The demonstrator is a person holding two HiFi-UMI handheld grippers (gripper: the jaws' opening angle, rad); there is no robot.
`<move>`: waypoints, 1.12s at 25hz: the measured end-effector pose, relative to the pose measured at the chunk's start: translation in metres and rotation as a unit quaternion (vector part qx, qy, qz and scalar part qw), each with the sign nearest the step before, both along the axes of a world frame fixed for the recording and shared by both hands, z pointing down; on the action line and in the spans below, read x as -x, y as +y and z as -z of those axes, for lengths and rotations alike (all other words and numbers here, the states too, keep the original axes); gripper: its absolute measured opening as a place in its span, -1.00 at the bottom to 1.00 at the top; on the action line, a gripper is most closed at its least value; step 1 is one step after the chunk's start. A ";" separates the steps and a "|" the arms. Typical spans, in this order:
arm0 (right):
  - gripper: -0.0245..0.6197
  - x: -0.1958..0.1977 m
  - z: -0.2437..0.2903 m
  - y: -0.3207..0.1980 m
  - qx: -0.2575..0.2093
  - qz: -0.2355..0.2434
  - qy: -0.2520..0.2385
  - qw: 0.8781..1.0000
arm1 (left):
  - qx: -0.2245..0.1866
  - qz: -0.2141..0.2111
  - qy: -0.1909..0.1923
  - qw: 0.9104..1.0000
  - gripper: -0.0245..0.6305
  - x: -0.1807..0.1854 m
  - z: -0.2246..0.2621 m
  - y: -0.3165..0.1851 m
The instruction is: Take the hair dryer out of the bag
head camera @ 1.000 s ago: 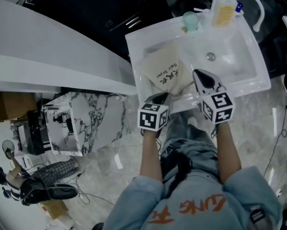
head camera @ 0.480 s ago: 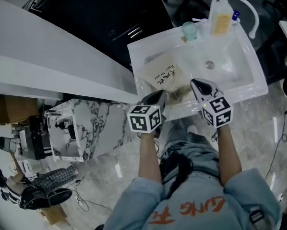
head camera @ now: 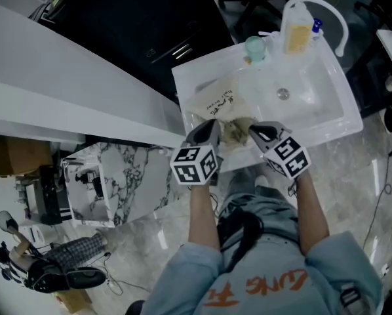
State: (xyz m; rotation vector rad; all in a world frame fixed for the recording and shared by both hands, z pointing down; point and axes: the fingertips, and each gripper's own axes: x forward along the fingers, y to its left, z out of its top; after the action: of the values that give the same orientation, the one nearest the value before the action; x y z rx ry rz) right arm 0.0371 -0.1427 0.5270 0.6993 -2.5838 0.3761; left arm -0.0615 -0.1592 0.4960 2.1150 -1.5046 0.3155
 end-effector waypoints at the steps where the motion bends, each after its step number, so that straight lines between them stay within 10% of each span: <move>1: -0.86 0.003 -0.002 0.002 0.002 0.007 0.004 1.000 | -0.005 0.003 0.000 1.000 -0.89 0.001 0.002 -0.001; 15: -0.30 0.053 -0.063 0.002 0.080 0.029 0.081 0.993 | -0.045 -0.014 -0.007 0.999 -0.89 -0.001 0.013 -0.012; 28: -0.15 0.097 -0.105 -0.043 0.090 -0.049 0.139 0.985 | -0.056 -0.052 -0.001 0.997 -0.89 0.015 0.007 -0.017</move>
State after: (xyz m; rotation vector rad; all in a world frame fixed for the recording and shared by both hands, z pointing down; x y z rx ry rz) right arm -0.0602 -0.1855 0.6319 0.7562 -2.2275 0.4971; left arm -0.0766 -0.1759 0.4887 2.2862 -1.4461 0.2759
